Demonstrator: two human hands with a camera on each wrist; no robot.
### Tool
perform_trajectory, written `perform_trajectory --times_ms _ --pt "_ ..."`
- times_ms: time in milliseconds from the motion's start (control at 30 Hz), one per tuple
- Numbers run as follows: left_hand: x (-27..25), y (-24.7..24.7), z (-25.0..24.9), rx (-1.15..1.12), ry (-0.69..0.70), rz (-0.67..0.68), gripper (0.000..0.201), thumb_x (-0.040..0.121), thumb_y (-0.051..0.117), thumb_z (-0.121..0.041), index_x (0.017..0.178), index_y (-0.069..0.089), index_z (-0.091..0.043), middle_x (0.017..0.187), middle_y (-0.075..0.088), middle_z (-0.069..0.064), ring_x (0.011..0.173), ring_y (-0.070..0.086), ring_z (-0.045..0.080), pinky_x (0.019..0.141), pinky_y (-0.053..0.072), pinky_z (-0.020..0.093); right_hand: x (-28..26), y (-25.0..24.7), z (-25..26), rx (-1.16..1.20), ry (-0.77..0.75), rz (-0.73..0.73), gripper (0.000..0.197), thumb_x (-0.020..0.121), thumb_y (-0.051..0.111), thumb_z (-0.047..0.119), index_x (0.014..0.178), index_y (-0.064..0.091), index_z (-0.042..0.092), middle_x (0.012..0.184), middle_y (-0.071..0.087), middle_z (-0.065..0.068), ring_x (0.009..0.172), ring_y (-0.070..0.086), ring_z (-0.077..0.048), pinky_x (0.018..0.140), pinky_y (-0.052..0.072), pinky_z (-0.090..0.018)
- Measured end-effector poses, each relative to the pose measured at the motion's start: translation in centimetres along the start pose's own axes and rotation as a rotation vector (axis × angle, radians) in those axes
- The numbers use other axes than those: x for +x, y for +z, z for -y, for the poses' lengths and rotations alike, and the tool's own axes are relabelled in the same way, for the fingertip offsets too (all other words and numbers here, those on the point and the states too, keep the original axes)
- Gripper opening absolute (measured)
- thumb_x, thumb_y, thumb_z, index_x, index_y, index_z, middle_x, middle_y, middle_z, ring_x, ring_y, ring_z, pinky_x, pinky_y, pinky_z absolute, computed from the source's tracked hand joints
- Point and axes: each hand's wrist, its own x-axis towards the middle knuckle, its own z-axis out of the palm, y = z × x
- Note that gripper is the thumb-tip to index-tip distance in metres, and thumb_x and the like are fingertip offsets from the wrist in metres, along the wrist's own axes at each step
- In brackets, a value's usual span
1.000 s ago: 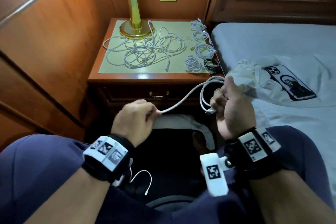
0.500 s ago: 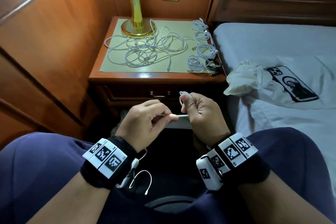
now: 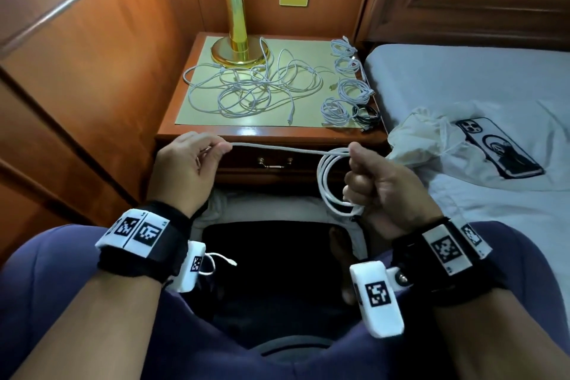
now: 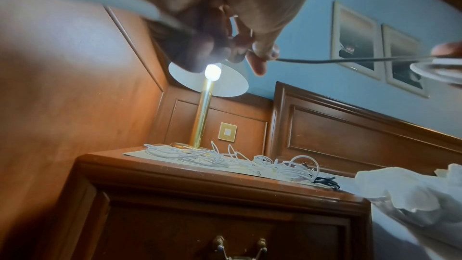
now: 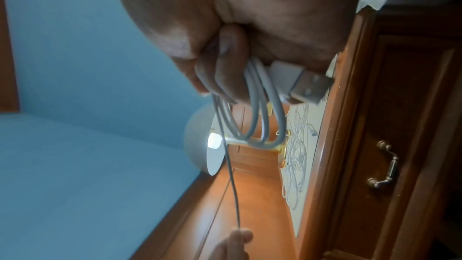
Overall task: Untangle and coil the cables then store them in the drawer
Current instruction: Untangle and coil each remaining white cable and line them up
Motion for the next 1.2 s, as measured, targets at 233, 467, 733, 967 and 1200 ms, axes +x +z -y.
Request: perform_trajectory --times_ms 233,467,733,967,1200 --pt "-1.5 1.7 -0.7 0.061 -0.046 0.050 0.011 0.092 0.070 -0.018 0.083 0.074 -0.013 0.069 0.053 -0.008 0.064 0.046 0.009 0.065 0.034 0.016 0.4 -0.9 -0.5 0.095 -0.084 -0.257 0.046 0.103 0.048 0.033 0.061 0.029 0.026 0.048 0.022 0.009 0.045 0.018 -0.009 0.043 0.016 -0.020" --pt "-4.8 4.6 -4.7 -0.057 0.124 0.393 0.030 0.097 0.053 -0.042 0.083 0.069 -0.021 0.077 0.055 -0.009 0.065 0.059 0.017 0.058 0.052 0.038 -0.5 0.5 -2.6 -0.498 -0.492 -0.156 0.050 0.107 0.041 0.024 0.062 0.044 0.002 0.053 0.040 -0.007 0.050 0.034 -0.018 0.062 0.037 -0.014" --pt "-4.6 3.6 -6.6 -0.350 0.158 0.403 0.019 0.096 0.062 -0.021 0.085 0.072 -0.010 0.078 0.062 -0.005 0.071 0.062 0.013 0.064 0.051 0.029 0.1 0.3 -5.0 -0.939 -0.269 -0.004 0.043 0.099 0.046 0.047 0.071 0.060 0.018 0.057 0.065 0.003 0.056 0.064 -0.010 0.070 0.054 -0.045" --pt "-3.0 2.8 -4.6 -0.265 0.105 0.282 0.017 0.095 0.065 -0.023 0.086 0.071 -0.010 0.081 0.064 -0.005 0.078 0.062 0.008 0.074 0.047 0.017 0.3 1.2 -4.2 -0.766 -0.061 0.139 0.058 0.102 0.048 0.042 0.050 0.043 0.018 0.044 0.038 0.003 0.040 0.036 -0.011 0.048 0.028 -0.027" --pt "-1.2 1.0 -0.7 -0.105 -0.100 0.208 0.017 0.096 0.062 -0.031 0.086 0.072 -0.020 0.081 0.067 -0.001 0.076 0.063 0.016 0.075 0.048 0.025 0.2 0.0 -0.7 -0.045 0.027 0.032 0.039 0.087 0.060 0.032 0.061 0.034 0.022 0.047 0.018 0.009 0.036 0.014 -0.004 0.040 0.009 -0.021"
